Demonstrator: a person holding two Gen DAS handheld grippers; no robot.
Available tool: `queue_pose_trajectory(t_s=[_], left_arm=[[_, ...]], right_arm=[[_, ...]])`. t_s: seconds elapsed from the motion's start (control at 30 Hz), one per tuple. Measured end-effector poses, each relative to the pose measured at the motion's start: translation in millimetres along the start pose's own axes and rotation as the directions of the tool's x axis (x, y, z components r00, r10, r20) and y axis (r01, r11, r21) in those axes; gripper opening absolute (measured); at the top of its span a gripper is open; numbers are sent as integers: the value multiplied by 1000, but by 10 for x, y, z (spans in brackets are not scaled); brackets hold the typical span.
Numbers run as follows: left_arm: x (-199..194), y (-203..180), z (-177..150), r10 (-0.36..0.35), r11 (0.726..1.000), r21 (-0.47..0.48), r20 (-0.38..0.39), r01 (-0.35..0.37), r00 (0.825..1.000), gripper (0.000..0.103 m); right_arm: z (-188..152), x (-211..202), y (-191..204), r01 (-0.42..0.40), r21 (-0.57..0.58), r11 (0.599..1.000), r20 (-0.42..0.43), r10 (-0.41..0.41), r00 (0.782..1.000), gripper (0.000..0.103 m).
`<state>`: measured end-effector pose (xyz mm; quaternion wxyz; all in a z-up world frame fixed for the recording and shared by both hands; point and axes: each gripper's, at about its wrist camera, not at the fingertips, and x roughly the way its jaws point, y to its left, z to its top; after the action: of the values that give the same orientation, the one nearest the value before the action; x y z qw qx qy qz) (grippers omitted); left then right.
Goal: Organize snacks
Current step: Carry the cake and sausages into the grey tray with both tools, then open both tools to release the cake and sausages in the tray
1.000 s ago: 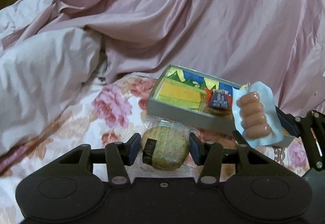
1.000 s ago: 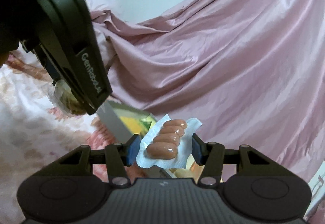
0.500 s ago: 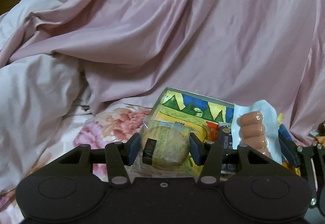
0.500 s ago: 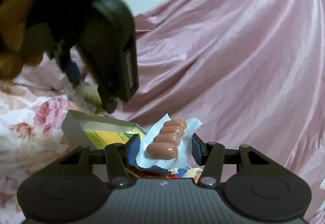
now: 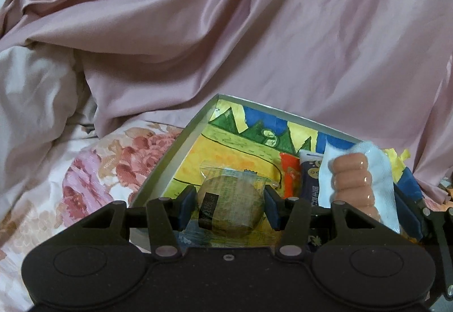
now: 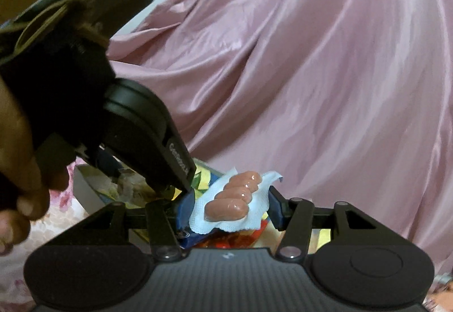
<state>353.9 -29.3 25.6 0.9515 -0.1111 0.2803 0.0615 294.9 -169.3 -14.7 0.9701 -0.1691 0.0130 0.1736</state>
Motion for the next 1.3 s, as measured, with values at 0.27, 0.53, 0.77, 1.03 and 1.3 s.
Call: queue_pose_trajectory(t_s=[0.27,0.53,0.77,1.03,1.3], left_arm=[[71,-2,5,9,1000,-13,-31,-9,999,52],[49,1,17,16,1000,-19,-24,-16,1000,62],[11,20,36,7,999,-49,-13,-8,1000,79],[-49,27,56,10,998,-59,16,-9,1000,94],[-186,35,78,28,997,-74,98,-21,995,102]], right_arm=[[-9,41,-26,-31,5,1000,-22,31,999,62],[20,65,-61,-33,3,999,-28,33,999,68],[-2,74,-53,-34,7,999,-26,34,999,80],[11,60,-65,-29,23,999,-8,29,1000,97],[38,42,-106,-21,49,999,14,21,1000,103]])
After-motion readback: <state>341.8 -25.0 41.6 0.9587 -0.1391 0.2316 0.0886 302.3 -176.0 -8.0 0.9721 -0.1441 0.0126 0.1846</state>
